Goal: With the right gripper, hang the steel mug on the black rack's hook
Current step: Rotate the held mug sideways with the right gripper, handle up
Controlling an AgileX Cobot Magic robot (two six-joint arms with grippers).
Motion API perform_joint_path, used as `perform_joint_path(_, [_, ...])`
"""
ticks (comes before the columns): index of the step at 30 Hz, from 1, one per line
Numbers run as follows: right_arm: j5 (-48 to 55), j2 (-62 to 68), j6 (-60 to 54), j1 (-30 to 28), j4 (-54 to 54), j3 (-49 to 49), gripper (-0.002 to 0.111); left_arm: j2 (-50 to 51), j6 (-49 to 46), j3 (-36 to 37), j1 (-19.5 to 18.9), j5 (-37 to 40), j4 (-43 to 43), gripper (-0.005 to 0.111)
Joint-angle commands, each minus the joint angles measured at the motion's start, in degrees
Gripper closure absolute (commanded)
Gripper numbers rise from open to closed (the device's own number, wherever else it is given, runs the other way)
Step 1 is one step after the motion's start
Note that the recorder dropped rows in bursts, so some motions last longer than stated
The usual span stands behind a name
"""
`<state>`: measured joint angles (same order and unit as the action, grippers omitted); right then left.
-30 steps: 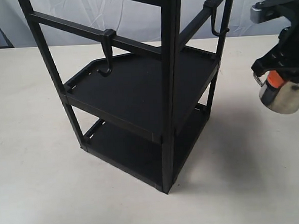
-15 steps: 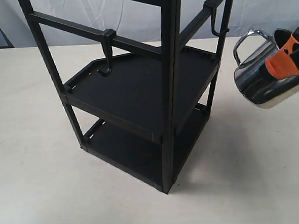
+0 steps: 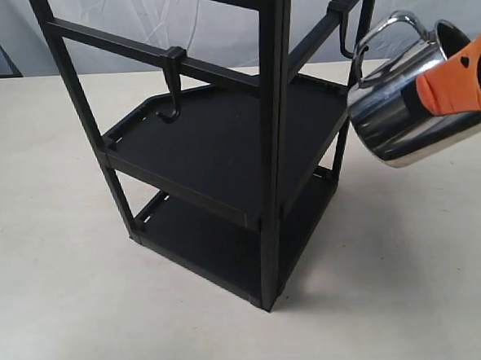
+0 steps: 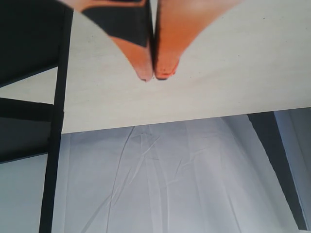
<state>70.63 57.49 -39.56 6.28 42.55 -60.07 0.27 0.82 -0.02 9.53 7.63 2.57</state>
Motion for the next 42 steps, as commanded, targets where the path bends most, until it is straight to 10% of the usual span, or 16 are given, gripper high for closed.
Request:
perform_joint_path(1, [-0.66,-0.40,0.54,0.03,2.76,0.51,0.109,-0.27,0.14,0.02,0.27,-0.30,0.03,0.105])
perform_joint_path(8, [-0.66,-0.76,2.38,0.03,-2.43,2.59,0.109,-0.27,0.14,0.02,0.27,-0.30,0.03,0.105])
perform_joint_path(11, [-0.83,-6.23,18.17,0.17,-22.36,2.91,0.109,-0.27,0.14,0.02,0.27,-0.30,0.03,0.105])
perform_joint_path(24, [-57.68,-22.82,15.61,8.47,-25.77,36.53,0.109,-0.27,0.14,0.02,0.27,-0.30,0.03,0.105])
perform_joint_path(42, [-58.89,-6.88,36.87,1.08,-62.91,26.84,0.109,-0.27,0.14,0.02,0.27,-0.30,0.03,0.105])
